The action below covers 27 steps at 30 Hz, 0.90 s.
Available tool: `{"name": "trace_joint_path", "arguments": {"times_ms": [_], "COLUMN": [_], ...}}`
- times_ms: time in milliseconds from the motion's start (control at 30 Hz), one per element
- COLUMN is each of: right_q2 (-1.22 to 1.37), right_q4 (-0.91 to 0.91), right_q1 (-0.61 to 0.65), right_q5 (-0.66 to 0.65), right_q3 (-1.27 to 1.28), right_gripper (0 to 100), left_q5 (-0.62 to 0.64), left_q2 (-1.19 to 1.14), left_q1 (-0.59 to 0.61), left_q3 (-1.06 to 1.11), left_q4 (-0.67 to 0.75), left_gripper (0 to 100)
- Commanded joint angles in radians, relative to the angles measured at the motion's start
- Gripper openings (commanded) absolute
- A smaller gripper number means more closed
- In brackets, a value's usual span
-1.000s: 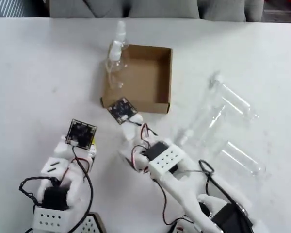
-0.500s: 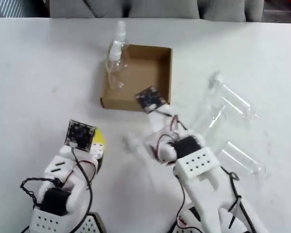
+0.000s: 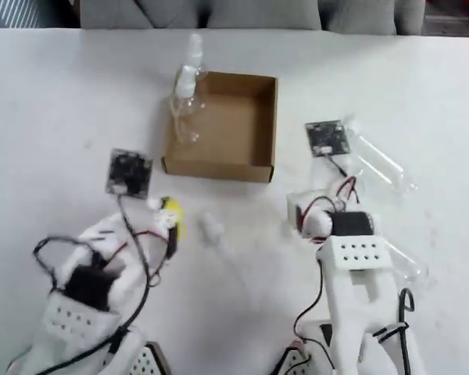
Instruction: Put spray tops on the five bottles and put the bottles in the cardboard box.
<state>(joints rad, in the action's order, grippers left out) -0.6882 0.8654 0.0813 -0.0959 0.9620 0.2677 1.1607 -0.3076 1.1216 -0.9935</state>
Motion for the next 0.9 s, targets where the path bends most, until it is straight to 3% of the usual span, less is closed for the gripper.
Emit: {"name": "trace_joint_path", "arguments": {"times_ms": [0, 167, 333, 467, 867], "right_q2": [-0.022, -0.022, -0.022, -0.021, -0.021], "right_q4": [-0.022, -0.022, -0.022, -0.021, -0.022], "right_q1": [-0.053, -0.068, -0.067, -0.064, -0.062], "right_q5": [0.012, 0.012, 0.011, 0.011, 0.005], "right_q3": [-0.048, -0.046, -0.046, -0.046, -0.037], "right_gripper": [3.1, 3.1, 3.1, 3.1, 3.1], "left_q5": [0.132, 0.264, 0.330, 0.387, 0.388], "left_q2": [-0.096, -0.211, -0.360, -0.466, -0.783], "left_q1": [-0.074, -0.099, -0.119, -0.119, -0.077], "left_q3": [-0.074, -0.026, 0.008, -0.028, -0.201], "left_q4": [0.018, 0.124, 0.187, 0.207, 0.207], "left_gripper": [3, 5, 23, 21, 20]}}
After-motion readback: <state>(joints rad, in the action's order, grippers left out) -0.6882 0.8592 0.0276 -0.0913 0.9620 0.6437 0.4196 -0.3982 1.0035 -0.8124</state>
